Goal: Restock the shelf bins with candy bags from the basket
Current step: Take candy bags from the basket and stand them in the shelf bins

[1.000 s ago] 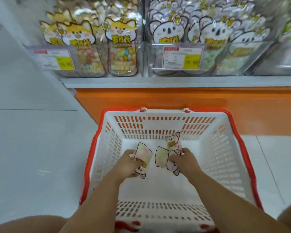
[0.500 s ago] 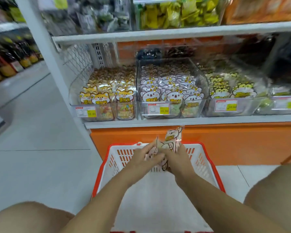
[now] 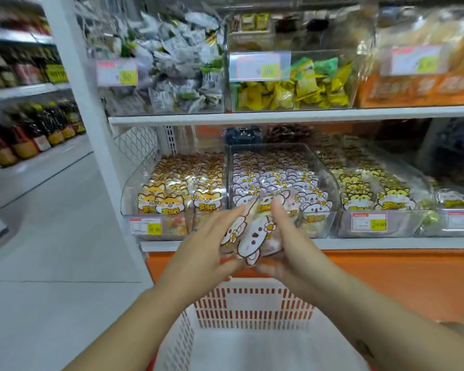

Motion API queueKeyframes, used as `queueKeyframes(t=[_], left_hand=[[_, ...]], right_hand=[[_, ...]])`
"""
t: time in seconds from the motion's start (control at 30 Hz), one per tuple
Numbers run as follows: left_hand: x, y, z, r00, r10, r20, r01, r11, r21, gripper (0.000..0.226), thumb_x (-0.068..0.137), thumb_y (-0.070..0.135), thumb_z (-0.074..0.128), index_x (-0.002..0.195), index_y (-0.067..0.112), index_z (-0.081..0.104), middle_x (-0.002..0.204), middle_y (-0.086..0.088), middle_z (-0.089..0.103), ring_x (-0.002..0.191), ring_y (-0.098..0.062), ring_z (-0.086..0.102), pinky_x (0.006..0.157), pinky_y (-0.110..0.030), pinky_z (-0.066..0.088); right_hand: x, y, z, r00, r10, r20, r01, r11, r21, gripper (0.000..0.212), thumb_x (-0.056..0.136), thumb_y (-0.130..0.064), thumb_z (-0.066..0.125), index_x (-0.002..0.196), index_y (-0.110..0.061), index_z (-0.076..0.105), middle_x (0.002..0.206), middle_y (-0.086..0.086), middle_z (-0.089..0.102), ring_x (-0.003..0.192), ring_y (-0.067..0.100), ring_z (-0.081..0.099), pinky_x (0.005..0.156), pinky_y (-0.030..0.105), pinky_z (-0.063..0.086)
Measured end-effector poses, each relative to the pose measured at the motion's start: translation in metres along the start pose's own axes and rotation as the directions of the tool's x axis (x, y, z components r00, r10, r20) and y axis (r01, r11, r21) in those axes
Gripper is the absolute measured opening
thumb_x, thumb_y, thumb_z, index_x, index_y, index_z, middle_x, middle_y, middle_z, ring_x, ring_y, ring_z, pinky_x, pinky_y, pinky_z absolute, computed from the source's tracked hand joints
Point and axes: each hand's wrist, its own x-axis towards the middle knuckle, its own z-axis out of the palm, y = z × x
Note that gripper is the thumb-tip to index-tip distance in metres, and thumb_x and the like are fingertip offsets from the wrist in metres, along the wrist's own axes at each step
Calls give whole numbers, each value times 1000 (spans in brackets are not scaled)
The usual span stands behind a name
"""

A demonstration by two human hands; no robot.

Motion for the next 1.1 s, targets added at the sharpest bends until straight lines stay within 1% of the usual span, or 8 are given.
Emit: queueKeyframes(t=[0.13, 0.3, 0.37, 0.47, 0.67, 0.8, 0.93, 1.1], left_hand=[[16, -15, -6, 985, -149, -89, 124, 964, -237, 60, 79, 58, 68, 132, 62, 41, 130, 31, 58, 120, 14, 51, 98, -17, 44], [35, -40, -10, 860, -432, -273, 240, 813, -531, 26, 89, 29, 71, 114, 28, 64, 99, 24, 73, 98, 3, 67, 78, -11, 50], [40, -50, -10, 782, -555, -283, 292, 728, -620, 42, 86, 44, 73, 122, 24, 63, 110, 13, 72, 107, -10, 67, 91, -30, 54], [44, -60, -10, 704, -654, -278, 327, 646, -690, 64, 68, 65, 69, 120, 28, 62, 113, 7, 72, 107, -19, 69, 89, -53, 56], [41, -68, -9, 694, -663, -281, 368, 662, -653, 32, 91, 34, 68, 121, 26, 63, 114, 10, 71, 107, -11, 66, 88, -28, 52], [38, -66, -4, 710, -659, -249, 384, 658, -648, 29, 93, 33, 65, 121, 27, 63, 111, 14, 71, 105, -7, 66, 74, -12, 50], [40, -62, -2, 705, -673, -224, 394, 634, -665, 28, 91, 38, 68, 117, 28, 63, 109, 11, 73, 105, -14, 68, 93, -43, 56], [39, -55, -1, 709, -668, -228, 389, 639, -663, 16, 91, 34, 69, 106, 31, 66, 99, 16, 75, 98, -8, 70, 84, -32, 56]], right_hand=[[36, 0, -7, 999, 14, -44, -15, 1000, -5, 70, 80, -74, 56, 127, -22, 64, 126, 4, 69, 117, 25, 65, 106, 51, 46], [75, -27, -23, 953, -274, -131, 197, 886, -421, 45, 81, -45, 75, 118, -22, 65, 115, -6, 73, 109, 12, 67, 101, 38, 50], [88, -50, -32, 899, -426, -101, 295, 760, -579, 18, 90, -21, 70, 107, -22, 64, 100, -9, 73, 88, -1, 68, 77, 15, 51], [111, -63, -42, 869, -494, -26, 291, 553, -780, 26, 84, -14, 75, 102, -21, 57, 87, -12, 65, 77, -7, 62, 61, 9, 43], [142, -43, -50, 929, -367, 51, 83, 72, -994, 40, 72, -47, 81, 79, -27, 48, 72, -4, 59, 69, 19, 56, 67, 37, 42], [148, -44, -53, 911, -410, 48, 96, 96, -991, 47, 70, -55, 79, 92, -20, 56, 80, -3, 65, 75, 22, 61, 75, 41, 52], [151, -47, -54, 884, -459, 93, 175, 139, -975, 66, 75, -55, 78, 130, -35, 48, 107, -13, 58, 77, 11, 55, 77, 35, 49], [146, -55, -55, 894, -392, 219, 223, -36, -974, 31, 84, -39, 76, 102, -34, 51, 85, -6, 66, 69, 8, 55, 65, 31, 43]])
